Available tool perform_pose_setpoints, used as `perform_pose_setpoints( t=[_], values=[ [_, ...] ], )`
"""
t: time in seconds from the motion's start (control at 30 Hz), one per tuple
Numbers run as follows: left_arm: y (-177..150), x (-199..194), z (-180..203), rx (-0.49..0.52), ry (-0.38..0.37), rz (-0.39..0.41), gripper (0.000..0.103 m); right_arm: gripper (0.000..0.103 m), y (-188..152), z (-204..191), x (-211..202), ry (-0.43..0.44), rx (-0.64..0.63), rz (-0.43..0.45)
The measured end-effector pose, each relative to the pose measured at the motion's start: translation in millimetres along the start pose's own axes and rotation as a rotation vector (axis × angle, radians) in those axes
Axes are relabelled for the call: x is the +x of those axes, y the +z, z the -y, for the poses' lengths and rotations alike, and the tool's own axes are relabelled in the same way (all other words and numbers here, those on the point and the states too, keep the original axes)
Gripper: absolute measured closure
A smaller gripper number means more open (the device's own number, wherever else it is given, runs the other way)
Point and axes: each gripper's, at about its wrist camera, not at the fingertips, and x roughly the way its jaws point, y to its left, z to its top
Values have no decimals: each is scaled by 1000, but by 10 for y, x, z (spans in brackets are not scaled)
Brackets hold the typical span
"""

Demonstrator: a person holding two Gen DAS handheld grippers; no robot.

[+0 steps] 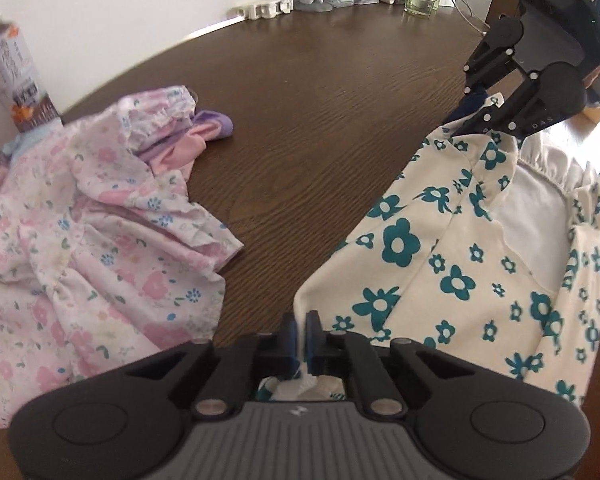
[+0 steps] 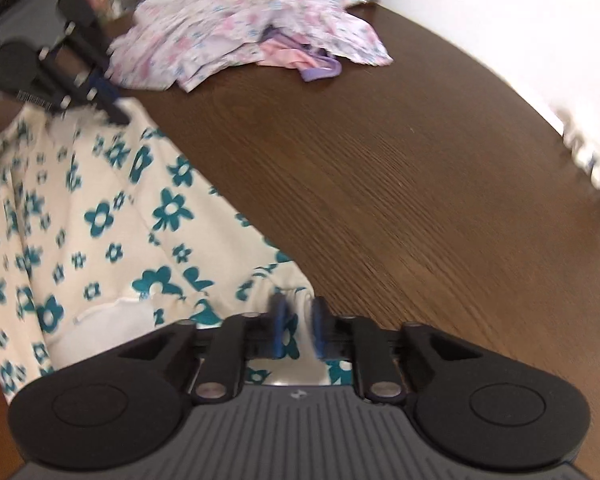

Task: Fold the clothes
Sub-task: 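Pinch the shirt edge with the left tool while the right tool pinches it too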

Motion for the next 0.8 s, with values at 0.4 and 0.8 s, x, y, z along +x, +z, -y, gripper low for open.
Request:
perform_pose_setpoints(
  t=[0.4, 0.8],
  values=[
    [-382, -290, 737, 229, 377, 250, 102, 98, -446, -727, -275, -397, -209, 251],
    [-998, -531, 1665, 496, 597, 345, 102, 99, -1147, -1589, -528, -639, -453, 366]
  ],
)
